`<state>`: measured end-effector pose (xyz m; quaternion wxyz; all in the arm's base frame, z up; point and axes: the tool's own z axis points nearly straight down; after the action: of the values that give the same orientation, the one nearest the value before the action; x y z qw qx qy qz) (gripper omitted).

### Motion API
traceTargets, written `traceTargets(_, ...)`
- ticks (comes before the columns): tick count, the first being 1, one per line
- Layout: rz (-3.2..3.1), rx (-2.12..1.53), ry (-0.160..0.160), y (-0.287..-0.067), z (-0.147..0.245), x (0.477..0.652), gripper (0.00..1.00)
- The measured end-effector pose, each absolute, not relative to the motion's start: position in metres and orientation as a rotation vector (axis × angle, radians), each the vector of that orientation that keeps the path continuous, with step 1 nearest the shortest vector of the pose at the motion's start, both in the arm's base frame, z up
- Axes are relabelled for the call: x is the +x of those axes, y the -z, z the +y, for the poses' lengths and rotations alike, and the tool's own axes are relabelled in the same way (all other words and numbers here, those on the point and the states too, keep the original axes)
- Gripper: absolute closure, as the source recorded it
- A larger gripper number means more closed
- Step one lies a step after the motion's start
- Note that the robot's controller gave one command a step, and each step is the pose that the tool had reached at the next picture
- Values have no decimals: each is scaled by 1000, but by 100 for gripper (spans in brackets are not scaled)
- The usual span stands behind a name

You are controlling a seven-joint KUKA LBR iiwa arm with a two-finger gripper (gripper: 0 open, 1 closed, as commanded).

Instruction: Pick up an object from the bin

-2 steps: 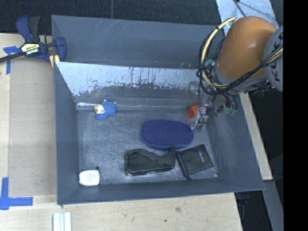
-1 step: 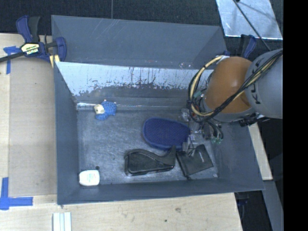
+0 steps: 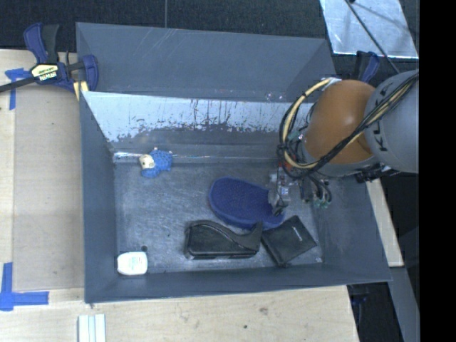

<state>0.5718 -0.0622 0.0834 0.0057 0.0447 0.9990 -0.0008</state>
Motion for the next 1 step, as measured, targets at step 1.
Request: traceTargets(1,3131,139,1,-82,-62,570,0)
